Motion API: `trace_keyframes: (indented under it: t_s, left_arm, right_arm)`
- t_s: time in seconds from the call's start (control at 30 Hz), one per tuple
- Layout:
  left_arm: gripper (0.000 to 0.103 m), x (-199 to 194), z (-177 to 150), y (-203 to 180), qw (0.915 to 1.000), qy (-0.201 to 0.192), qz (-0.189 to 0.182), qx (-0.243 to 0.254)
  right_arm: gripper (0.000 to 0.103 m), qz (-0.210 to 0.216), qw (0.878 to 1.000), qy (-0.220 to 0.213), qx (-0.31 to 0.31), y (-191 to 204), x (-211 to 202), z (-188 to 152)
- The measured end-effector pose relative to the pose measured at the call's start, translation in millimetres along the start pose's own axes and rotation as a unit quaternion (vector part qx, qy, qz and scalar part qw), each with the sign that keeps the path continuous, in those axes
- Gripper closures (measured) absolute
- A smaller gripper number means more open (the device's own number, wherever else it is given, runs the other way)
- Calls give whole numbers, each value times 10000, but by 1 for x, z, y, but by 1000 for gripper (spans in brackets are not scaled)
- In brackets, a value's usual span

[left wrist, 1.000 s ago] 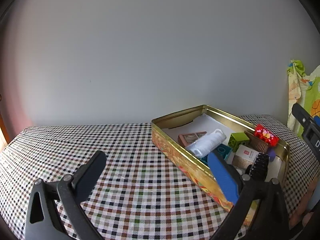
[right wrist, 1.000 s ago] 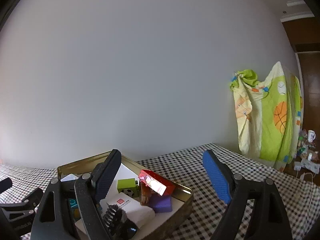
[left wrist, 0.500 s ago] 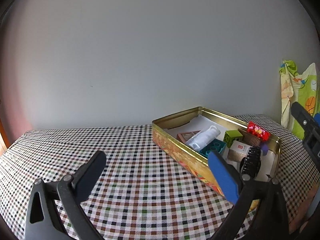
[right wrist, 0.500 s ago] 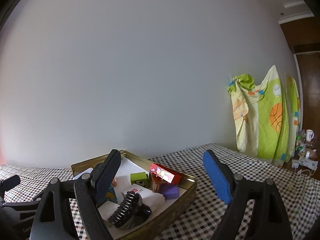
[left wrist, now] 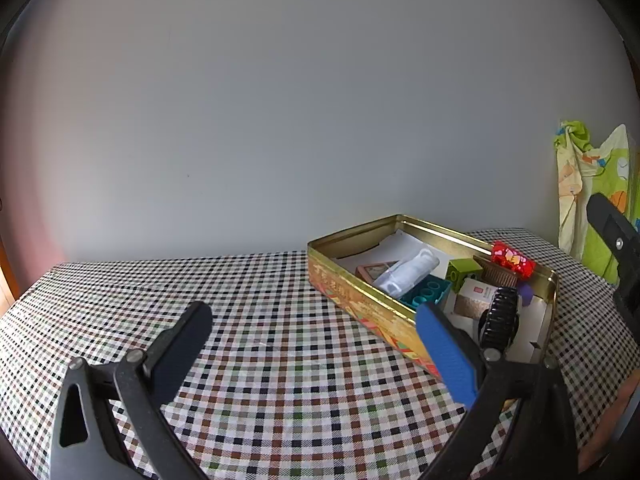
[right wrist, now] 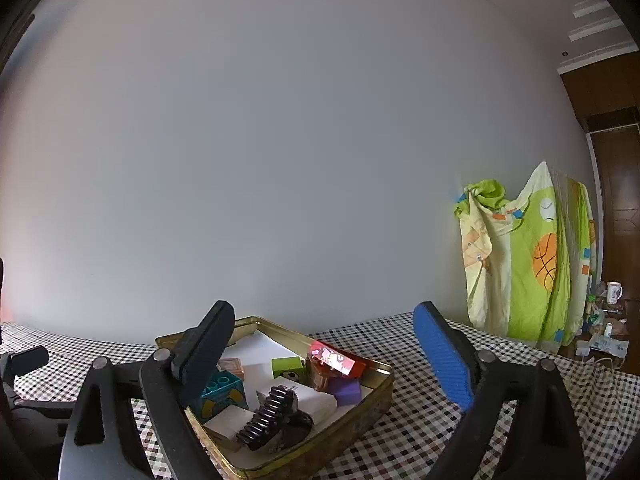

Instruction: Organize rigid objects

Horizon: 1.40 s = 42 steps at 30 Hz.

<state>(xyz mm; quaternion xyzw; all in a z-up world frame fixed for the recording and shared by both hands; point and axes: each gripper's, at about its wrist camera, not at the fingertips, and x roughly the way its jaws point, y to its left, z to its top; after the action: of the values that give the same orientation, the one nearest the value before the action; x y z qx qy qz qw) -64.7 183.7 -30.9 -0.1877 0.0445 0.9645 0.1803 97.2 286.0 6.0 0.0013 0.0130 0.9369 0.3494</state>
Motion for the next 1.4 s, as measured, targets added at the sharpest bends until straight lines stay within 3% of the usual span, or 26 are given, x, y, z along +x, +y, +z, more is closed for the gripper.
trace_keyframes:
  t_s: [0.47, 1.4]
  left_arm:
    - [0, -2, 0, -1, 10000, -66, 5, 22]
    - [0, -5, -1, 5, 9999, -59, 71, -77]
  right_arm:
    - [2, 53, 10000, 37, 25, 0, -2, 3]
    - [1, 156, 9998, 151, -11, 1, 2, 1]
